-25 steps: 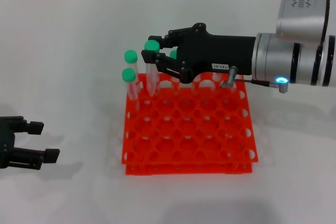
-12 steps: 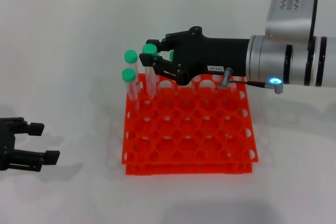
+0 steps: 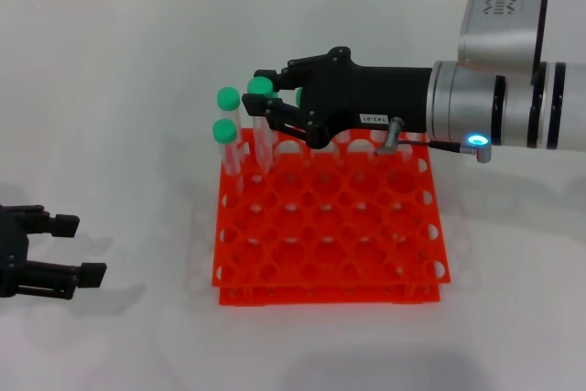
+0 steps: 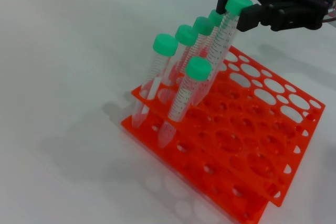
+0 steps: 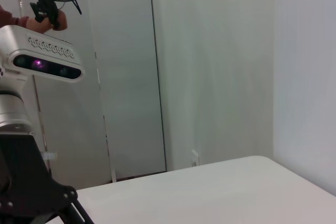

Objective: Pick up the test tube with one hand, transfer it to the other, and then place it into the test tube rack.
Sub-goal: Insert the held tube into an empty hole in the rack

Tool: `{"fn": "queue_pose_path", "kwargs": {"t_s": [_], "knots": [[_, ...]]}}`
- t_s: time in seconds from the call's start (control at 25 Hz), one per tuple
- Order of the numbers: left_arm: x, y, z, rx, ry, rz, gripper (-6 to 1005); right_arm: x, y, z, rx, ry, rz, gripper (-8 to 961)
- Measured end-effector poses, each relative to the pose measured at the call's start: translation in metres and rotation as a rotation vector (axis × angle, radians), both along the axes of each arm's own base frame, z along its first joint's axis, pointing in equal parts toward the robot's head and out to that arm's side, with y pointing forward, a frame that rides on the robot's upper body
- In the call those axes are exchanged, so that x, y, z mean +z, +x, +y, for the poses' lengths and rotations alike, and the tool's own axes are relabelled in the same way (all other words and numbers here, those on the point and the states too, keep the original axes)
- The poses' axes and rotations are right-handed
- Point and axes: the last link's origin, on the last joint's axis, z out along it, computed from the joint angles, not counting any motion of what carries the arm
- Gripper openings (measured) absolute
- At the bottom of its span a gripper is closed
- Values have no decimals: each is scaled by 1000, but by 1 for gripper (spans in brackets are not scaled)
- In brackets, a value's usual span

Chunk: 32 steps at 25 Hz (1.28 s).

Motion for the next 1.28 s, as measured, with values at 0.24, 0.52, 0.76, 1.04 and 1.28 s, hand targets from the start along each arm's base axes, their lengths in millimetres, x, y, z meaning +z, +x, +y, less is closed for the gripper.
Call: {"fn": "queue_pose_path", "kwargs": {"t_s": [0.24, 0.52, 0.76, 1.04, 1.28], "knots": [[0, 0, 1, -1, 0, 0, 892, 0, 0, 0, 0, -1, 2, 265], [0, 1, 2, -11, 0, 3, 892, 0, 1, 0, -3, 0, 0, 265], [-1, 1, 1, -14, 1, 1, 893, -2, 2, -1, -5, -7, -5, 265], [-3, 0, 0, -14, -2, -2, 892, -6, 5, -3, -11, -18, -17, 265], [-5, -1, -1, -21, -8, -11, 893, -8, 9, -3, -21, -19, -24, 265]]}}
